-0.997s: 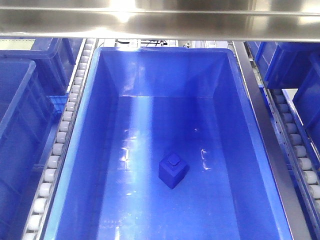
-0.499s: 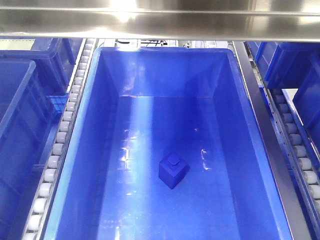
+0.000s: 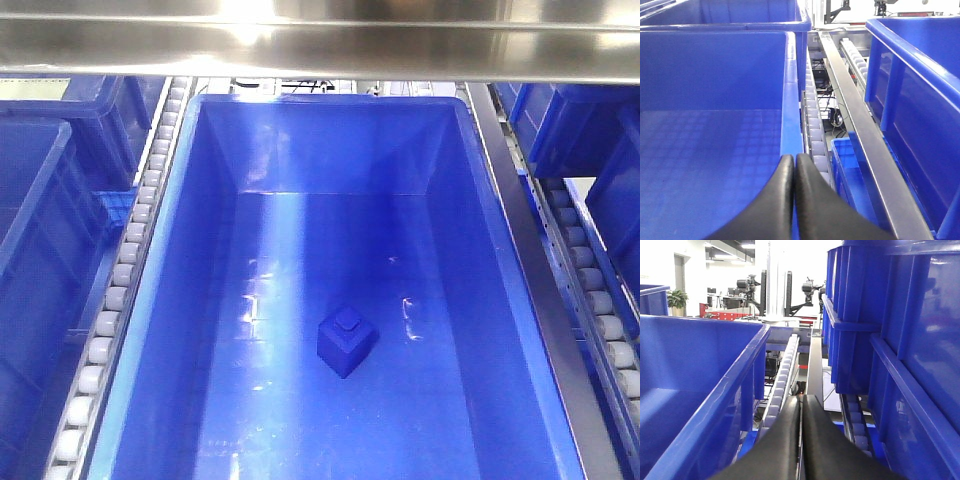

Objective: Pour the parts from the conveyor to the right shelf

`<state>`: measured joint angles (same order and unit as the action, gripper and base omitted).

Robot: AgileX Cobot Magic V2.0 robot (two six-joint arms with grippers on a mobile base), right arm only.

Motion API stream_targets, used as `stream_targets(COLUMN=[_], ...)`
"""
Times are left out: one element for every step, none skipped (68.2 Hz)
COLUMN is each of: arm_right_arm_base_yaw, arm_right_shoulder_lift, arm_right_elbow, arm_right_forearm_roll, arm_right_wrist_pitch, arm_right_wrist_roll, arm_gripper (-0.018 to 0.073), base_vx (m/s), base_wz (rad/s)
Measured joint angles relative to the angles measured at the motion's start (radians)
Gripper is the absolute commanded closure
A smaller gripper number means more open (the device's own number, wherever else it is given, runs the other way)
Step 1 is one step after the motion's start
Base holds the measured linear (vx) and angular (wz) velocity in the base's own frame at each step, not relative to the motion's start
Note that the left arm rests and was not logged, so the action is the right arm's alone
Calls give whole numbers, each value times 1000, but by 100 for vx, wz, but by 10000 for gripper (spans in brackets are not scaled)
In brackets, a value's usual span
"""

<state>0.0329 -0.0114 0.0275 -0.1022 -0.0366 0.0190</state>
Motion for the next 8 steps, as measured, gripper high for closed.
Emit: stream_targets(arm_right_arm_base_yaw=[0, 0, 0, 0, 0, 0, 0, 0], arm_right_shoulder_lift=[0, 0, 0, 0, 0, 0, 0, 0], arm_right_elbow=[0, 0, 0, 0, 0, 0, 0, 0], arm_right_forearm_roll=[0, 0, 0, 0, 0, 0, 0, 0], arm_right_wrist_pitch=[0, 0, 0, 0, 0, 0, 0, 0], arm_right_wrist_roll=[0, 0, 0, 0, 0, 0, 0, 0], arm_gripper=[570, 570, 570, 570, 570, 570, 570, 570], base_vx=[0, 0, 0, 0, 0, 0, 0, 0], base_wz=[0, 0, 0, 0, 0, 0, 0, 0])
